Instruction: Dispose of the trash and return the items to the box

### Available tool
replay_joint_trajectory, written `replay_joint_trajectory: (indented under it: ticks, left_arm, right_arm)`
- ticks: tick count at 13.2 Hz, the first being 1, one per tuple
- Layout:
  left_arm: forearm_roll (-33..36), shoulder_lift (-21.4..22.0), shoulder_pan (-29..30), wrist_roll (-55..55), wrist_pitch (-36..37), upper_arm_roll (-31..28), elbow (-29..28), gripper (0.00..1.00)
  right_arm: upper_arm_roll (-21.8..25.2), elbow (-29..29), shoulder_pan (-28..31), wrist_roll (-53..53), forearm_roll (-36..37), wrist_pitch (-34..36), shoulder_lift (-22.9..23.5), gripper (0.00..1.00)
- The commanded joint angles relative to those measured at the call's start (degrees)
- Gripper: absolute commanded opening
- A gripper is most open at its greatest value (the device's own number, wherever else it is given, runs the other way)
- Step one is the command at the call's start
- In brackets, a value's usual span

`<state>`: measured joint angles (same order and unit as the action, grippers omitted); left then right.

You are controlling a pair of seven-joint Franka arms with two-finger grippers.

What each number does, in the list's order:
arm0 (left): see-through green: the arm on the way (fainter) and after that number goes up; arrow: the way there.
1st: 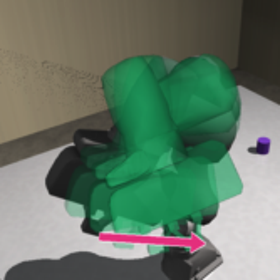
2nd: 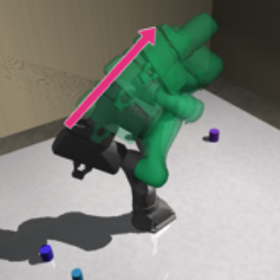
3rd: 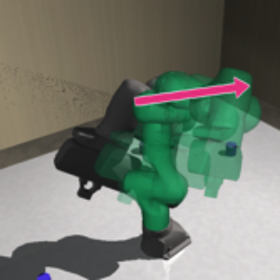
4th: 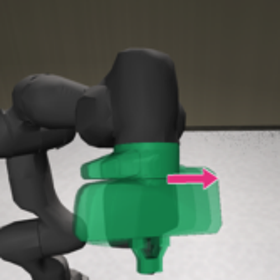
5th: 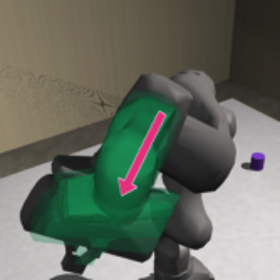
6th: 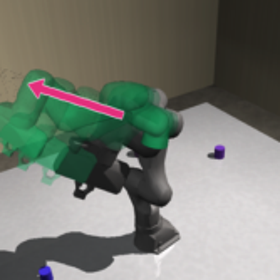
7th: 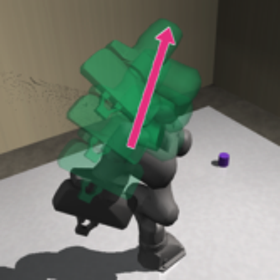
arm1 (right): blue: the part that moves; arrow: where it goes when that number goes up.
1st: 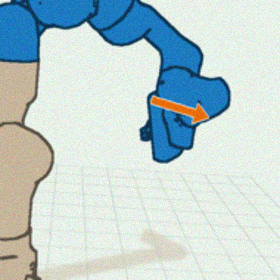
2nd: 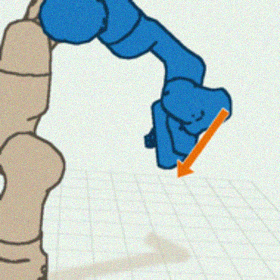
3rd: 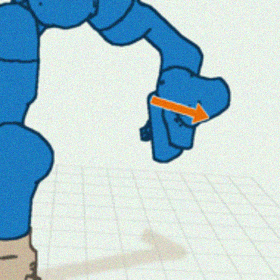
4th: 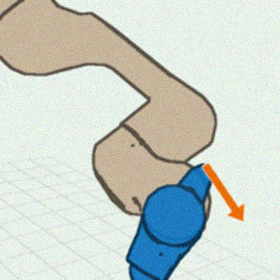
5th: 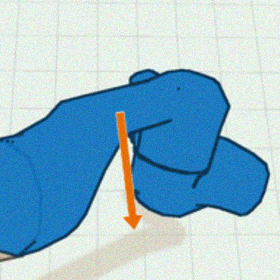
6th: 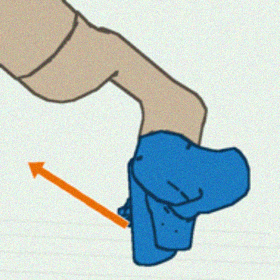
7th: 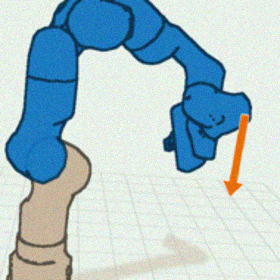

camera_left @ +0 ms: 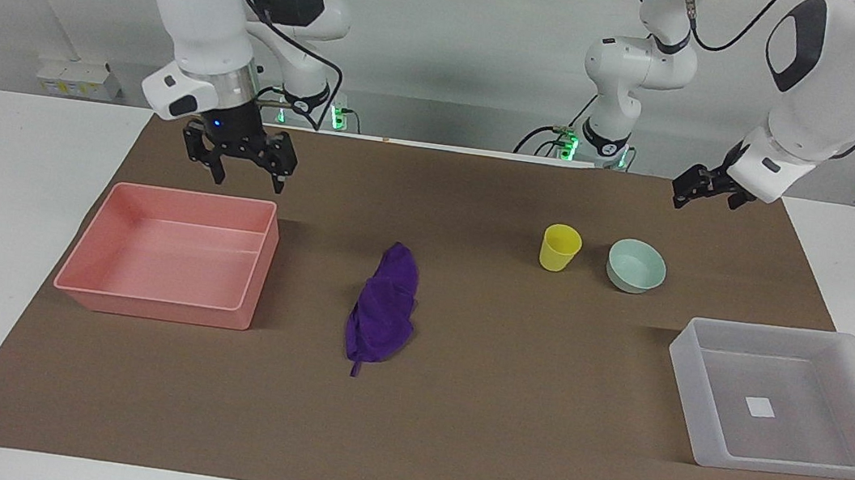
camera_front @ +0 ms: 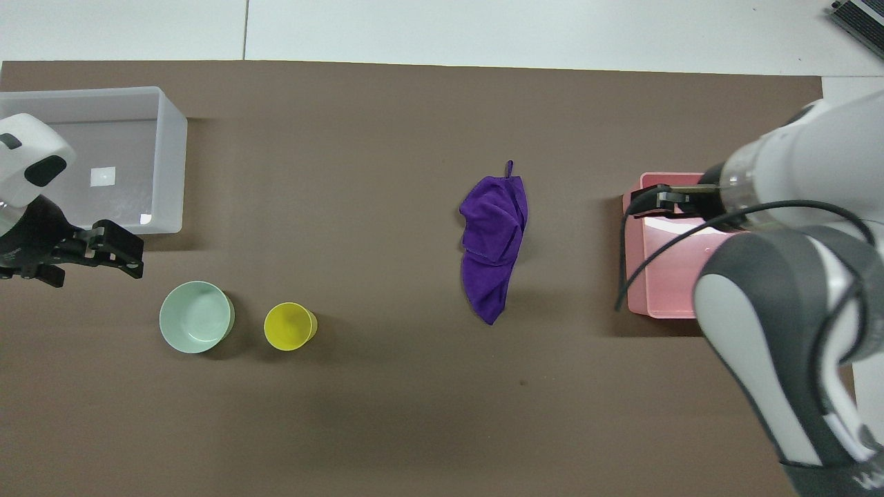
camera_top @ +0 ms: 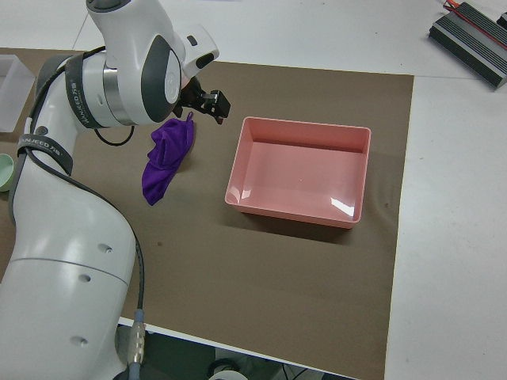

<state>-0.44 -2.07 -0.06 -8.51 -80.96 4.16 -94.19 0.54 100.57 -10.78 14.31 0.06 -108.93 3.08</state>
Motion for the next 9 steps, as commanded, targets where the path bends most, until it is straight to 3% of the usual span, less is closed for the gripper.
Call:
replay_joint_trajectory:
  ticks: [1,3,6,9]
  left_arm:
    - [-0.1,0.0,3.2,-0.2,-10.7,0.1,-10.6,1.0]
    - [-0.2,1.2,6.0,0.6,-18.8,0.2,-18.8,1.0]
    - [-2.5,1.4,7.9,2.4,-21.0,0.1,-25.5,1.0]
    - [-4.9,5.1,9.6,6.8,-29.7,0.1,-35.4,1.0]
  right_arm:
    - [-0.1,-0.5,-3.5,4.0,-0.8,-7.5,6.9,1.0]
    - [-0.1,-0.4,-6.8,7.1,-1.1,-13.3,11.3,1.0]
    - [-0.2,2.2,-9.3,8.9,-1.3,-20.7,14.3,1.0]
    - [-0.1,4.2,-12.6,11.1,-1.3,-27.7,17.5,1.0]
